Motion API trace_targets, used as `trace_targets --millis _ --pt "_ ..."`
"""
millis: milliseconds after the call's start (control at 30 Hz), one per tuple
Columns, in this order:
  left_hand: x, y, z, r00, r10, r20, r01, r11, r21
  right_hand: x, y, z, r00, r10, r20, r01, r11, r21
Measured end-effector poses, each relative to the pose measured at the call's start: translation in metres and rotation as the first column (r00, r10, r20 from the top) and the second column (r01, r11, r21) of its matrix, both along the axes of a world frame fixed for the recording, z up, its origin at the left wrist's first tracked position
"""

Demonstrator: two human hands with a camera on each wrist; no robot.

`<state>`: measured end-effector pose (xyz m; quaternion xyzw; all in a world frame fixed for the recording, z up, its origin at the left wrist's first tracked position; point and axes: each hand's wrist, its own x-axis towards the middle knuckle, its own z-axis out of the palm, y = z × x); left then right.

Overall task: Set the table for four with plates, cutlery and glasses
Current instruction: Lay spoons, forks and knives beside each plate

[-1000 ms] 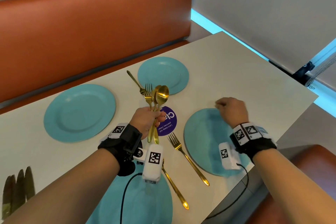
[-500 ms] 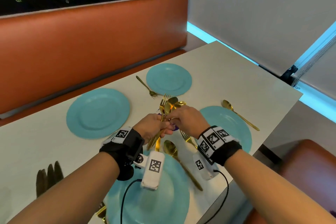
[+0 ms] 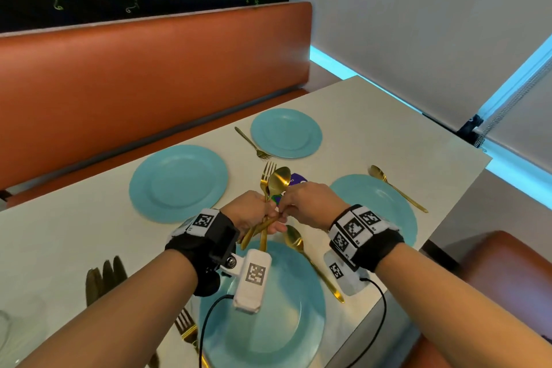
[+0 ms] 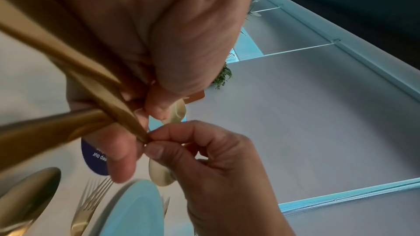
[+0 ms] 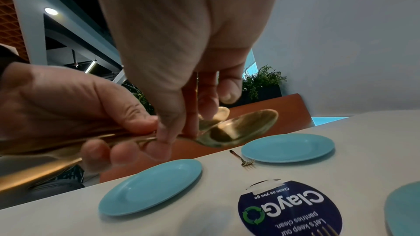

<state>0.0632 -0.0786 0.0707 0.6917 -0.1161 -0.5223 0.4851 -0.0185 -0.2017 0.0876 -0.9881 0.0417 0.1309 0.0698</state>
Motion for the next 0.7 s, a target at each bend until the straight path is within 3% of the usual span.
trace_targets --millis 200,333,467,567,700 --pt "0.047 -0.018 -0.009 0.958 0.248 0.146 -0.257 0.965 0.044 0.038 -0.048 -0.005 0.995 -0.072 -0.070 0.072 0.997 0.000" --pt "0.085 -0.033 -0.016 0.899 0.399 0.179 -0.414 0.908 0.059 0.078 -0.124 -0.022 0.948 -0.315 -0.049 0.319 0.939 0.130" --pt "0.116 -0.055 -0.022 0.868 0.456 0.195 -0.480 0.872 0.095 0.124 -0.205 -0.038 0.811 -0.585 -0.010 0.580 0.801 0.148" --pt "0.131 -0.070 -0.024 0.847 0.508 0.157 -0.525 0.846 0.092 0.151 -0.255 -0.054 0.723 -0.688 -0.055 0.690 0.724 0.016" --pt "0.143 -0.085 -0.027 0.822 0.558 0.119 -0.567 0.821 0.063 0.169 -0.304 -0.087 0.681 -0.726 -0.094 0.718 0.688 -0.108"
